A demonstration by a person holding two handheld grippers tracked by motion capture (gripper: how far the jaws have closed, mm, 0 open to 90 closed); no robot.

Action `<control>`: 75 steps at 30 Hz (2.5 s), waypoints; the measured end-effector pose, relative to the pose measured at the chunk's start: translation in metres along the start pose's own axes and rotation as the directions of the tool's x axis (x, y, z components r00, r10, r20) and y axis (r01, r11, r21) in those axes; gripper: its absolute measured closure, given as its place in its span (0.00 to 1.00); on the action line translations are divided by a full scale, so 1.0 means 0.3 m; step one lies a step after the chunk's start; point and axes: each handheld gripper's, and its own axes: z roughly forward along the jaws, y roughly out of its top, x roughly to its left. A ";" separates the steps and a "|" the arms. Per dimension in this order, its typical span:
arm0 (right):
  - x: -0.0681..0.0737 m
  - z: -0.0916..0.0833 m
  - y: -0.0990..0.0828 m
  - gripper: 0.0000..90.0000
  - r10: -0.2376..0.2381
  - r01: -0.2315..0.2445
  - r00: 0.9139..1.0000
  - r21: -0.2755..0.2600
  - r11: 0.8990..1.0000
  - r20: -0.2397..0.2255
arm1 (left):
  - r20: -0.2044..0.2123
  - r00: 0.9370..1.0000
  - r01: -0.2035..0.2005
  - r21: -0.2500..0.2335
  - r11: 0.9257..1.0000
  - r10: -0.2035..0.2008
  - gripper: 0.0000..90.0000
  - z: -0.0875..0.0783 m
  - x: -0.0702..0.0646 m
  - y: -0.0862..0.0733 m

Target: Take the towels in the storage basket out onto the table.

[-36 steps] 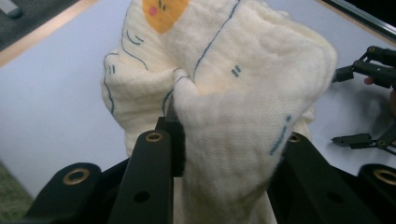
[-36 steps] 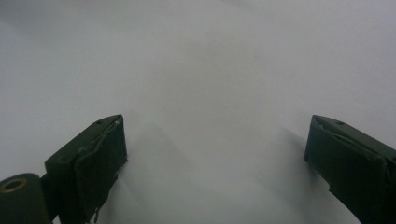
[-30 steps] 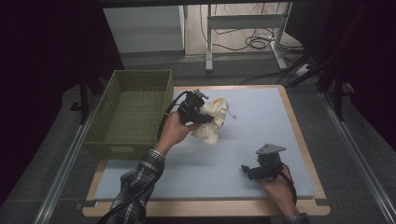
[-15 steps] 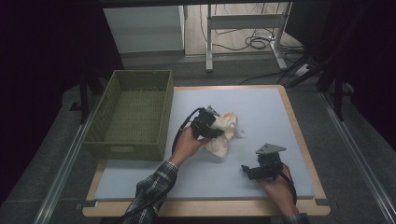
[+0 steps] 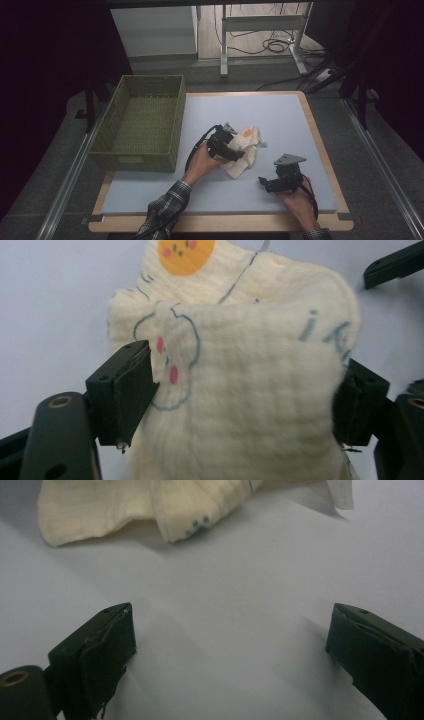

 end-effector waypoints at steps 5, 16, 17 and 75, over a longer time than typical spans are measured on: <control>-0.001 0.000 0.000 0.07 0.000 0.000 1.000 0.000 1.000 0.000 | -0.022 1.000 0.014 -0.019 1.000 -0.014 0.39 -0.077 0.006 -0.026; -0.020 -0.031 0.058 0.44 0.045 -0.053 0.990 -0.057 0.997 -0.131 | -0.067 0.994 0.085 -0.063 0.994 -0.089 0.72 -0.129 0.045 -0.078; -0.015 -0.024 0.090 0.49 0.026 -0.035 0.989 -0.062 0.997 -0.146 | -0.074 0.993 0.090 -0.063 0.994 -0.094 0.76 -0.130 0.047 -0.082; 0.134 -0.009 0.117 0.73 -0.115 0.127 0.946 0.020 0.992 -0.305 | -0.274 0.934 0.228 -0.040 0.973 -0.230 0.68 -0.048 0.155 -0.171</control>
